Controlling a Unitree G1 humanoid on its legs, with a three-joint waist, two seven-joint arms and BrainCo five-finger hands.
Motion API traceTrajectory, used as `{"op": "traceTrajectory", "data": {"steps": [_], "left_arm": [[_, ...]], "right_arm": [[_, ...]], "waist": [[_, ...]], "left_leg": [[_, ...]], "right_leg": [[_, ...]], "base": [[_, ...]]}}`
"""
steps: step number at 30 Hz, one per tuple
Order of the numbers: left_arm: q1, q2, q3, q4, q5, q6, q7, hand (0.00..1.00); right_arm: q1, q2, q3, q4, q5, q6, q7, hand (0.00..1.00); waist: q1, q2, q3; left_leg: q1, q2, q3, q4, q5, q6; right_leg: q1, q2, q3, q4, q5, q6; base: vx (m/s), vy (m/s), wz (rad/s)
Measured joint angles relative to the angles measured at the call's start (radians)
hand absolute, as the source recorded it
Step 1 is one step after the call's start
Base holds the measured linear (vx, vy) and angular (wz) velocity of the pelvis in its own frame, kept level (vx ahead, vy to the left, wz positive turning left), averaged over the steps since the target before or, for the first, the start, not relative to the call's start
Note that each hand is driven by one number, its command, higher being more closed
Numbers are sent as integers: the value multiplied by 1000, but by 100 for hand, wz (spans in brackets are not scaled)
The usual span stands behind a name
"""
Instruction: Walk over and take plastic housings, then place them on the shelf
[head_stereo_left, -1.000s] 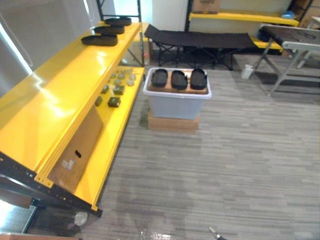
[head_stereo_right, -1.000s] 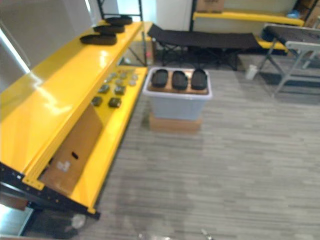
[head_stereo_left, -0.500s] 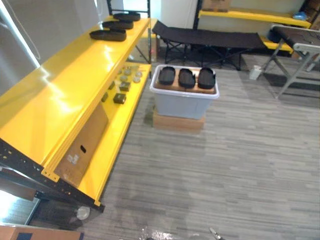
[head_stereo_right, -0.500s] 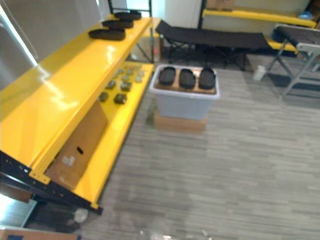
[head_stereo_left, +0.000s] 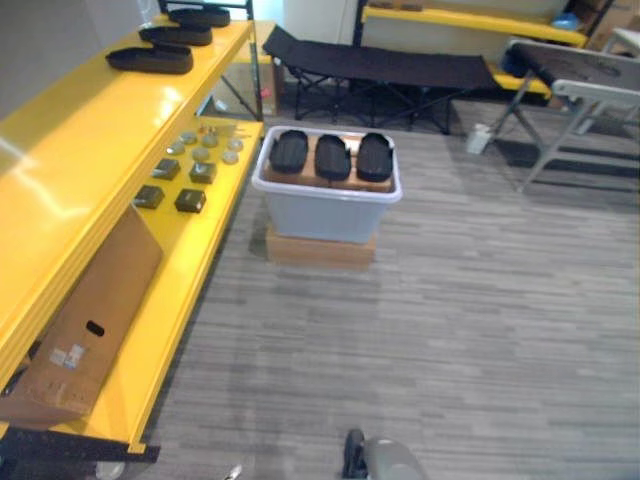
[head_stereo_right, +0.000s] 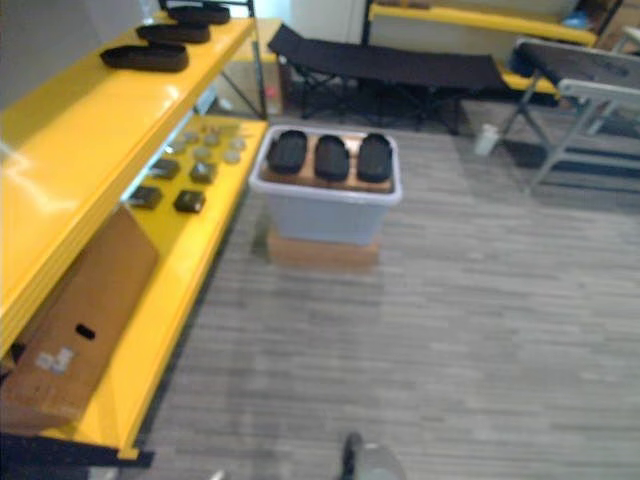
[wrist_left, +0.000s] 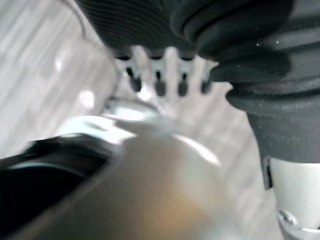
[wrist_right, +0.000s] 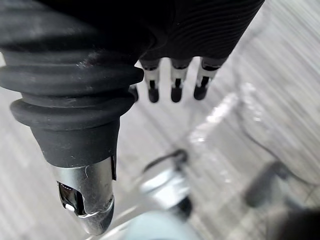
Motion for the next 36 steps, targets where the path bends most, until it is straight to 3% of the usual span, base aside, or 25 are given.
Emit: {"op": "traceTrajectory", "data": {"steps": [1,3,5,6,7,9,10,11,12,13,14,16,17,18,20,22,24,26,27,29,30,32,33,34,36], "left_arm": [[-1,-6,-1,0,-7,-4,1,0],[2,-15,-5,-2,-15,-9,0,0],[18,-26,-4,-14,-7,-11,-8,0],[25,-26,-3,-13,13,-12,-8,0],[40,-28,-3,-12,41,-16,-8,0],[65,-50,-4,-6,76,-28,-10,0],[85,-61,-4,3,105,-30,-17,0],[104,-53,-2,0,116,-31,-33,0],[105,-24,-2,0,135,-32,-43,0],[99,-23,-2,0,136,-36,-41,0],[91,-17,-1,0,137,-50,-39,0],[84,-11,4,-1,136,-61,-38,0],[76,-5,21,-1,136,-66,-38,0],[65,-9,21,-4,136,-79,-37,0],[63,8,5,-24,136,-107,-36,0],[38,22,-15,-46,135,-131,-36,0],[-27,21,-30,-62,134,-139,-37,0],[-90,20,-55,-79,123,-144,-38,0],[-99,15,-55,-78,121,-141,-38,0],[-87,-1,-55,-78,90,-136,-39,0],[-81,-6,-56,-77,91,-136,-40,0],[-55,-8,-55,-77,93,-133,-36,0],[-33,-22,-46,-73,87,-132,-30,0],[-31,-26,-42,-70,86,-132,-28,0],[-39,-66,4,-69,87,-130,-28,0]], "right_arm": [[-6,-7,0,3,-8,1,-2,0],[-23,-12,0,1,-22,-4,-8,0],[-92,-12,0,-6,-19,-25,-18,0],[-108,-12,0,-12,-17,-31,-19,0],[-125,-13,-1,-30,-10,-42,-19,0],[-126,-20,2,-55,22,-50,-21,0],[-123,-18,26,-56,52,-50,-28,0],[-123,-10,44,-68,72,-50,-36,0],[-125,-1,48,-73,92,-50,-38,0],[-118,-3,48,-71,95,-47,-38,0],[-121,-7,48,-71,91,-42,-38,0],[-123,-5,47,-68,73,-37,-37,0],[-131,4,44,-60,53,-25,-38,0],[-131,20,38,-42,39,-11,-38,0],[-128,30,8,-37,28,0,-34,0],[-126,32,7,-37,8,-3,-34,0],[-125,31,8,-38,9,-9,-36,0],[-122,29,8,-34,19,-22,-38,0],[-122,29,6,-29,21,-23,-38,0],[-103,28,-1,-19,21,-20,-40,0],[-100,29,0,-19,24,-19,-40,0],[-72,36,5,-19,39,0,-41,0],[-66,18,6,-19,46,11,-41,0],[-64,20,6,-19,47,20,-44,0],[-56,0,-3,-21,49,33,-60,0]], "waist": [[4,8,4],[21,10,6],[49,8,7],[55,9,8],[60,14,12],[82,32,19],[97,22,19],[106,2,16],[105,-41,19],[105,-57,22],[106,-65,22],[109,-66,20],[108,-69,21],[105,-75,23],[102,-79,21],[79,-78,14],[69,-71,10],[61,-67,9],[55,-68,9],[52,-68,9],[51,-68,8],[49,-73,-3],[49,-45,-25],[50,-31,-39],[50,2,-39]], "left_leg": [[-16,-4,3,27,-1,-1],[-53,-60,20,-5,-3,-3],[-129,-206,17,-266,8,-14],[-140,-236,15,-373,33,-16],[-153,-283,17,-582,110,-16],[-163,-297,20,-773,214,-12],[-162,-291,28,-756,294,46],[-162,-297,55,-744,334,83],[-163,-330,73,-721,321,132],[-169,-345,77,-704,304,157],[-180,-359,75,-674,274,202],[-166,-368,73,-668,237,221],[-122,-375,72,-693,217,220],[-56,-385,67,-726,202,206],[52,-388,66,-768,179,198],[121,-381,42,-802,166,191],[145,-358,3,-821,158,180],[155,-336,-35,-839,144,158],[163,-335,-43,-839,138,149],[226,-331,-58,-829,92,97],[240,-327,-63,-822,72,88],[253,-300,-93,-733,-29,56],[247,-249,-104,-657,-67,21],[208,-227,-105,-581,-70,13],[38,-144,-111,-214,-41,-35]], "right_leg": [[49,1,-9,-23,1,0],[141,-10,-10,-86,1,1],[206,-32,13,-156,-2,10],[214,-34,16,-170,-4,13],[240,-30,21,-195,-12,24],[297,-1,40,-243,-29,38],[331,2,61,-251,-55,50],[335,-14,67,-232,-89,59],[320,-62,60,-167,-148,76],[311,-79,60,-141,-161,86],[291,-97,66,-82,-162,90],[226,-118,77,86,-155,103],[136,-155,90,309,-110,187],[53,-206,83,512,-65,247],[-7,-256,31,625,-110,190],[-40,-257,-25,531,-147,174],[-93,-207,-19,310,-147,166],[-160,-164,16,25,-47,162],[-167,-163,22,-20,-14,164],[-171,-160,56,-75,93,129],[-167,-158,68,-69,99,120],[-158,-140,66,-10,127,74],[-155,-104,45,31,102,56],[-149,-89,32,31,88,43],[-88,-49,5,7,63,30]], "base": [[504,-270,29],[418,-184,0],[376,-80,-33],[361,-9,-34],[355,32,-22],[344,85,-33],[367,170,-39],[565,230,-11],[509,186,10],[510,172,26],[342,123,18],[422,169,10],[411,171,-5],[408,158,-8],[423,132,0],[333,51,33],[297,-14,50],[346,-57,44],[351,-112,31],[429,-195,26],[407,-238,32],[500,-403,38],[504,-419,29],[323,-274,26],[330,-290,25]]}}
